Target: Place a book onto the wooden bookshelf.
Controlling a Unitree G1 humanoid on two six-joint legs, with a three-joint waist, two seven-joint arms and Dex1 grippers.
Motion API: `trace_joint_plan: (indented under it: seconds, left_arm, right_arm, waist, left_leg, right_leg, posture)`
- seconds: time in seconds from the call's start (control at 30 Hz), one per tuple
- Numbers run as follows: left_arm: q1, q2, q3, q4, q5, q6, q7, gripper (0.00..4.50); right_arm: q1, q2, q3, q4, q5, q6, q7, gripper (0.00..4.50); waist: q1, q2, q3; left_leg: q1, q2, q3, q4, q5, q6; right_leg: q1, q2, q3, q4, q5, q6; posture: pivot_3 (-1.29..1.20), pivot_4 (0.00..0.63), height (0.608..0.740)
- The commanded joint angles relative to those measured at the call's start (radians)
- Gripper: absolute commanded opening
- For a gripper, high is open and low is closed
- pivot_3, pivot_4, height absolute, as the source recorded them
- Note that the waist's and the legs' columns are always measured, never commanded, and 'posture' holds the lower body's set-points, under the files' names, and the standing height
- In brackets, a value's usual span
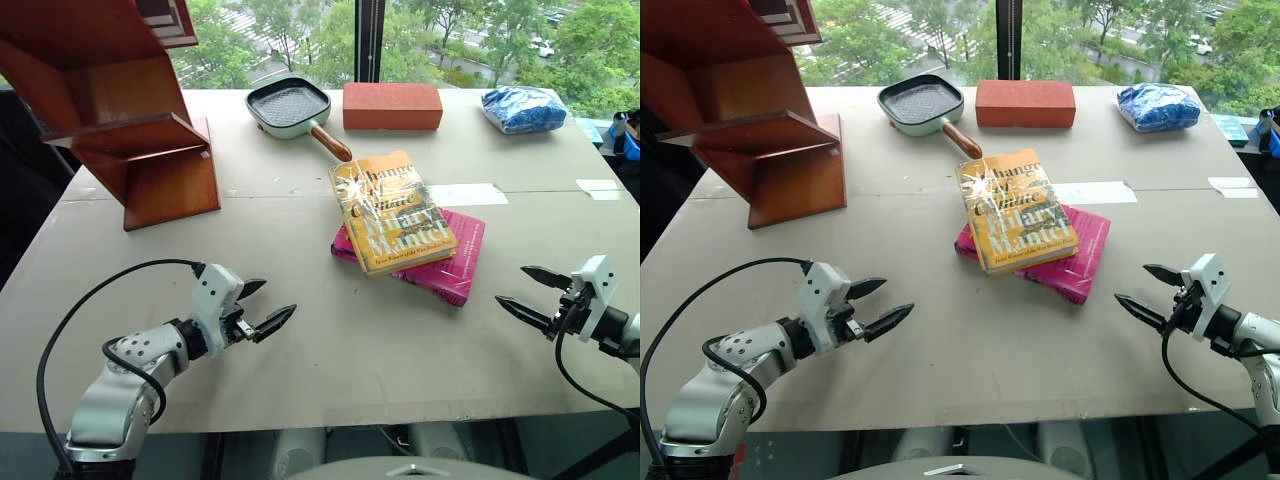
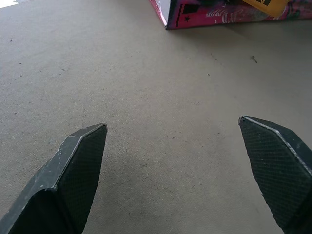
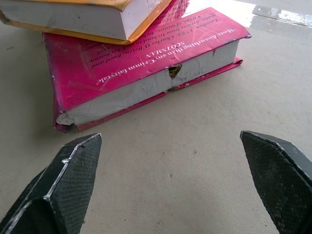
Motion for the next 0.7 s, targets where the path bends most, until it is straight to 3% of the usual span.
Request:
trace_joint_plan:
  seconds: [0.03,0.7]
  left_arm:
    - [0.004,0.003,0.004,-0.040,-0.007,-0.021,-0.001,4.46]
    - [-0.005,0.011,0.013,-0.028,-0.005,-0.029,-0.001,4.46]
  right_arm:
    - [-0.014,-0.007,-0.013,-0.003,-0.001,-0.027,0.007,4.50]
    - [-0.025,-0.006,-0.014,0.011,-0.010,-0.048,0.004,4.50]
  waist:
    - [0.000,0.000,0.000]
    - [0.000,0.000,0.000]
  left_leg:
    - [0.000,0.000,0.000,0.000,0.000,0.000]
    - [0.000,0.000,0.000,0.001,0.000,0.000]
  right_leg:
    - [0.000,0.000,0.000,0.000,0.000,0.000]
    - [0.000,0.000,0.000,0.000,0.000,0.000]
  posture:
    - [0.00,0.150,0.740]
    - [0.00,0.150,0.740]
